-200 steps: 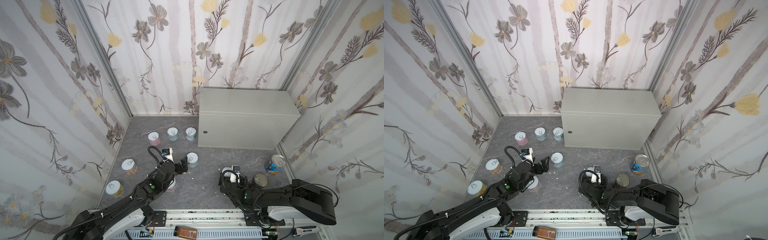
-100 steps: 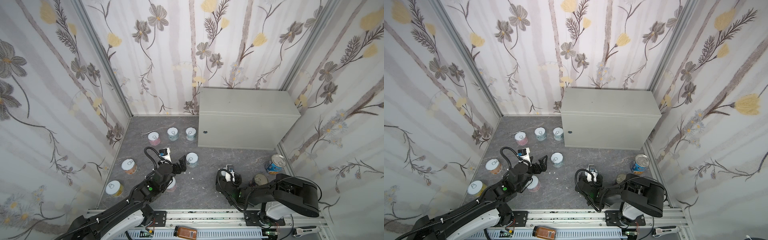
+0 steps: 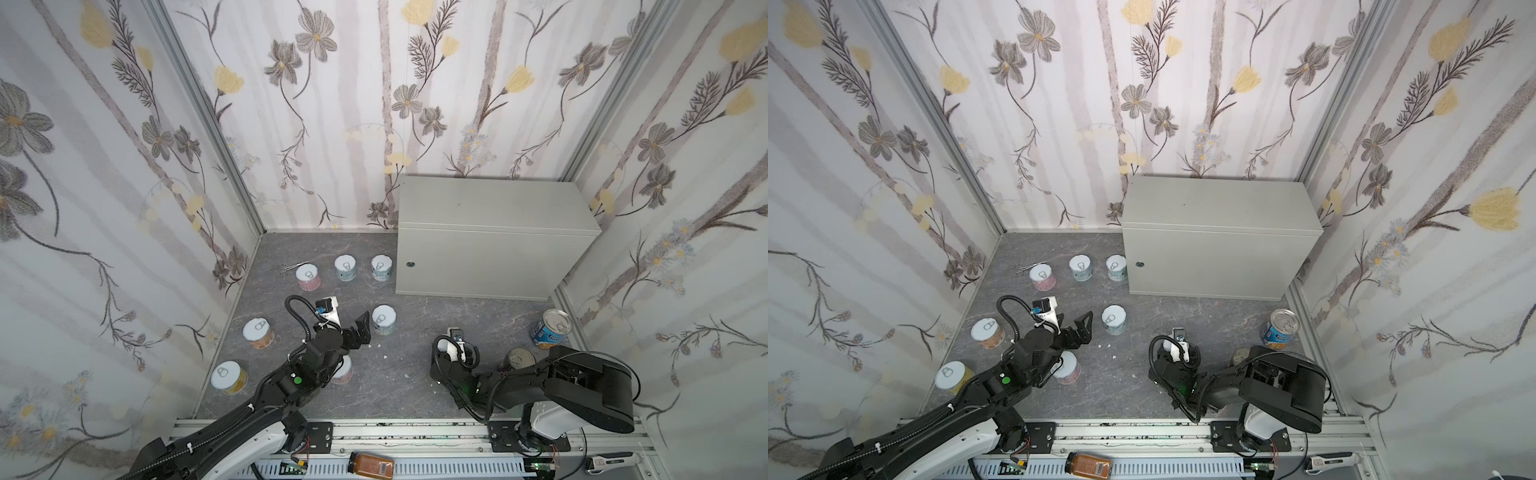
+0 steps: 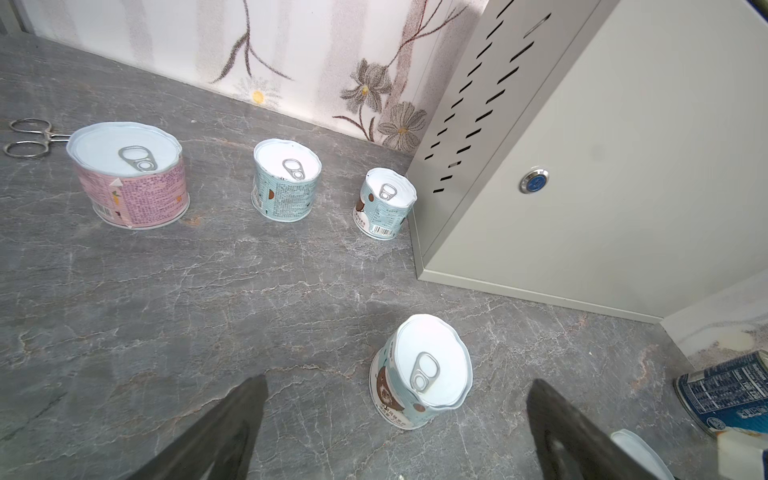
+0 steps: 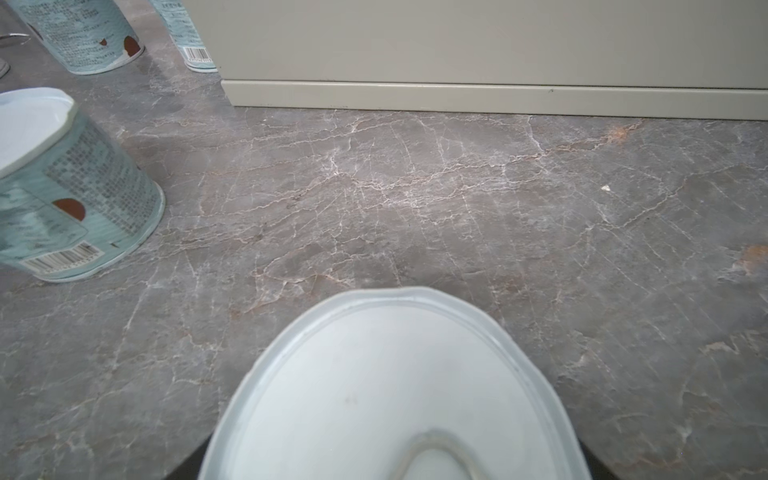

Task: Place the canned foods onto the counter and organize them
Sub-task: 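Lift the white-lidded can with the right gripper toward the cabinet top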

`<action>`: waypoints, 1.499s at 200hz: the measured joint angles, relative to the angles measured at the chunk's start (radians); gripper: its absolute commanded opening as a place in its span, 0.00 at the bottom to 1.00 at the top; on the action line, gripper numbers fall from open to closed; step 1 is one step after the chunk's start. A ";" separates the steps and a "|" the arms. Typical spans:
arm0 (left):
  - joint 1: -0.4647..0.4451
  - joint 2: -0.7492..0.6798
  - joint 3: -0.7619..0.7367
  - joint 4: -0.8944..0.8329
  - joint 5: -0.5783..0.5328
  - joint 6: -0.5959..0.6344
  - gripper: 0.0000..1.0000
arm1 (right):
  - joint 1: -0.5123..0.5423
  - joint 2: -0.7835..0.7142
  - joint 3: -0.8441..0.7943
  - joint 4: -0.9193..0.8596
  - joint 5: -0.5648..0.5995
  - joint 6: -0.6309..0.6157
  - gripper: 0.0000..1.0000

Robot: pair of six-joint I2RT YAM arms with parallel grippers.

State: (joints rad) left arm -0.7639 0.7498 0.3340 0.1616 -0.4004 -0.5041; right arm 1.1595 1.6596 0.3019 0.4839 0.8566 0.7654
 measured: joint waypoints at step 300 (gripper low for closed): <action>0.000 -0.077 0.011 -0.159 0.126 -0.039 1.00 | -0.415 -0.737 0.720 -0.929 -0.258 -0.397 0.48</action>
State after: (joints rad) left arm -0.7639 0.6724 0.3447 0.0029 -0.2749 -0.5426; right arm 0.7448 0.9222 1.0222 -0.4446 0.5983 0.3679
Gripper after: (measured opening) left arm 0.998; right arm 0.729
